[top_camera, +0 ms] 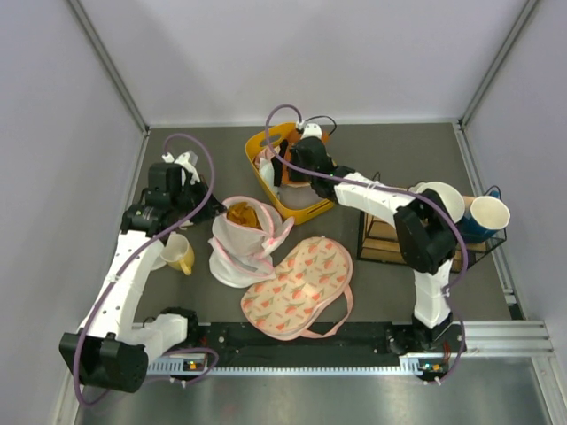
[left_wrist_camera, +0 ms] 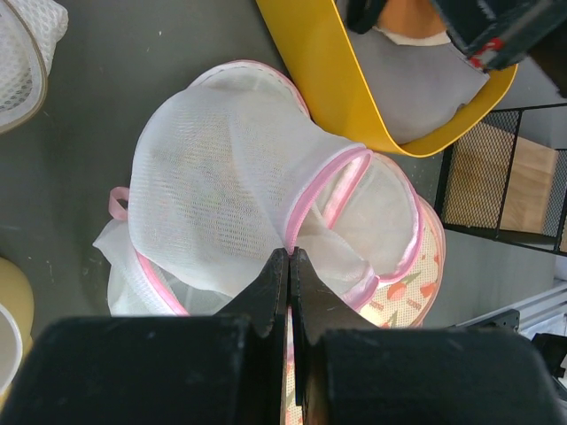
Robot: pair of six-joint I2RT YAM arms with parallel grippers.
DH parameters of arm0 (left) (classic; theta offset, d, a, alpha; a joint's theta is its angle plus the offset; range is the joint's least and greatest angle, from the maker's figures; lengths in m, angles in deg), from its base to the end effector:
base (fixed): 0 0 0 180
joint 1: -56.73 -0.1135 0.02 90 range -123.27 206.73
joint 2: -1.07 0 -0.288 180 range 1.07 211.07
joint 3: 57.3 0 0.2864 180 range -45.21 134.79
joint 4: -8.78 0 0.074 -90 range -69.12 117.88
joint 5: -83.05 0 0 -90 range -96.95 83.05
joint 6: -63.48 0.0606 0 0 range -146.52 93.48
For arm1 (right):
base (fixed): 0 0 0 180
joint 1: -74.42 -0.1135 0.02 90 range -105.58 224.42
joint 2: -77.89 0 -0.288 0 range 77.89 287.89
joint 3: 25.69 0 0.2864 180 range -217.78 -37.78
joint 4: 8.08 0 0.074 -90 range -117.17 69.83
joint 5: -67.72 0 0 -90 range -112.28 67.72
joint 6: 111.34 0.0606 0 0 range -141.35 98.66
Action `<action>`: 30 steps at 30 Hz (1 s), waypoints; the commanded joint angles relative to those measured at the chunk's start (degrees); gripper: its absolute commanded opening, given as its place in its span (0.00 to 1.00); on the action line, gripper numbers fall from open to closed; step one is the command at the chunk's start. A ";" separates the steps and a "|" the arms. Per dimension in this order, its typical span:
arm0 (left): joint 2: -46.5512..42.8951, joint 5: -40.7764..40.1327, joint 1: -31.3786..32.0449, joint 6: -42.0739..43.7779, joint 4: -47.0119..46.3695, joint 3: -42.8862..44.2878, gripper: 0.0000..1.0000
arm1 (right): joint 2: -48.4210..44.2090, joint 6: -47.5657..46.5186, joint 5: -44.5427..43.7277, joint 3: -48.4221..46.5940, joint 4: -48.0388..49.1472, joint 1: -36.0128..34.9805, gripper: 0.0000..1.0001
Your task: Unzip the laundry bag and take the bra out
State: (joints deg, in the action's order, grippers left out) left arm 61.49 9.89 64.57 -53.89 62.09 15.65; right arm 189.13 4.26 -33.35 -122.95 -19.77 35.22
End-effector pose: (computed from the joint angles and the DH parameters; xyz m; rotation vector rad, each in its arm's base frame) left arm 0.2526 -0.0525 0.3399 -0.2392 2.3200 -0.6507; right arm 0.4123 0.3213 0.2549 -0.1184 2.0460 0.5219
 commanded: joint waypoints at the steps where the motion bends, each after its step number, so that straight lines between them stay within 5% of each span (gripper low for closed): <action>1: -1.89 0.21 -0.37 -0.49 -1.31 -0.65 0.00 | 3.45 1.03 0.25 -4.64 -1.80 0.88 0.00; 9: -2.94 0.47 -0.37 -0.66 -1.40 -0.83 0.00 | 4.43 0.68 6.05 -7.74 -6.47 1.76 0.02; 10: -3.12 0.47 -0.45 -0.75 -1.48 -0.74 0.00 | 3.29 0.85 6.50 -6.60 -6.29 1.67 0.20; 13: -3.21 0.74 -0.37 -0.66 -1.31 -0.30 0.00 | -2.94 0.85 7.82 -3.88 -5.60 1.67 0.49; 17: -2.86 1.44 -0.45 -0.66 -1.48 -0.57 0.00 | -13.48 1.81 10.89 0.52 -2.96 1.67 0.65; 30: -2.94 2.67 -0.45 -0.49 -2.36 -7.69 0.00 | -25.38 6.37 15.64 19.59 3.10 -10.62 0.60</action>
State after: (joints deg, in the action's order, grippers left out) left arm 59.59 11.68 64.37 -54.13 61.72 8.33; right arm 163.12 7.95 -19.54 -107.80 -18.83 29.49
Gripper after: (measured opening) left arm 0.012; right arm 0.598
